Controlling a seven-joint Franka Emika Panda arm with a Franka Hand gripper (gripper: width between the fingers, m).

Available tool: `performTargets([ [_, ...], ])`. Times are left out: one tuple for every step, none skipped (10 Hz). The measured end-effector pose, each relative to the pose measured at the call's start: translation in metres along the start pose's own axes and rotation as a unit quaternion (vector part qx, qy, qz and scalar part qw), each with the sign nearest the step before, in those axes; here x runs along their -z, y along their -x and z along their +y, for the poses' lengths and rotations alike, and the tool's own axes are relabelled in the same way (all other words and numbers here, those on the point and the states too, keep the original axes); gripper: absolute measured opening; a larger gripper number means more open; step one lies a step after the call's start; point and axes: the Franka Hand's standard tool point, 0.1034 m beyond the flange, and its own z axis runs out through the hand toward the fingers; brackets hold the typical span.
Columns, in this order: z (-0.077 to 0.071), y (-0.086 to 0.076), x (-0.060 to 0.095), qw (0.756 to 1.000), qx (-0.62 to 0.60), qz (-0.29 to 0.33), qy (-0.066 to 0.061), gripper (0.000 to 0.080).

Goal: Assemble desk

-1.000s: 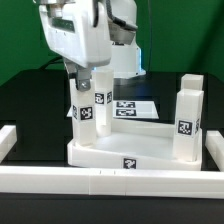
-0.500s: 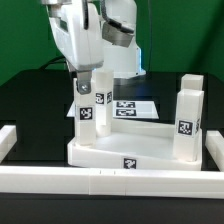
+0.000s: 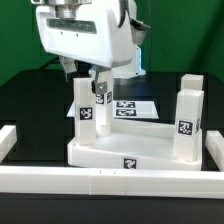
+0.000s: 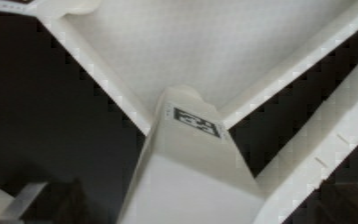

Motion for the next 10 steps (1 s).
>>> performTargets([
  [0.0003,-0.0002,0.0,1.0,0.029,0.0,0.0,0.0648],
  [0.0004,-0.0003,0.0,0.998,0.057,0.0,0.0,0.0648],
  [0.0006,-0.0006,0.0,0.996,0.089,0.0,0.0,0.0648],
  [0.0007,-0.0006,0.0,0.994,0.108,0.0,0.0,0.0648],
  [0.001,-0.0017,-0.0001,0.986,0.166,0.004,0.003,0.0648],
  [0.0004,-0.0032,-0.0009,0.977,0.215,0.013,0.007,0.0648],
  [0.0004,-0.0039,-0.0012,0.969,0.247,0.017,0.009,0.0648],
  [0.0002,-0.0059,-0.0018,0.951,0.306,0.027,0.014,0.0648],
  [-0.0003,-0.007,-0.0024,0.937,0.348,0.036,0.02,0.0648],
  [0.0008,-0.0079,-0.0025,0.917,0.398,0.036,0.025,0.0648],
])
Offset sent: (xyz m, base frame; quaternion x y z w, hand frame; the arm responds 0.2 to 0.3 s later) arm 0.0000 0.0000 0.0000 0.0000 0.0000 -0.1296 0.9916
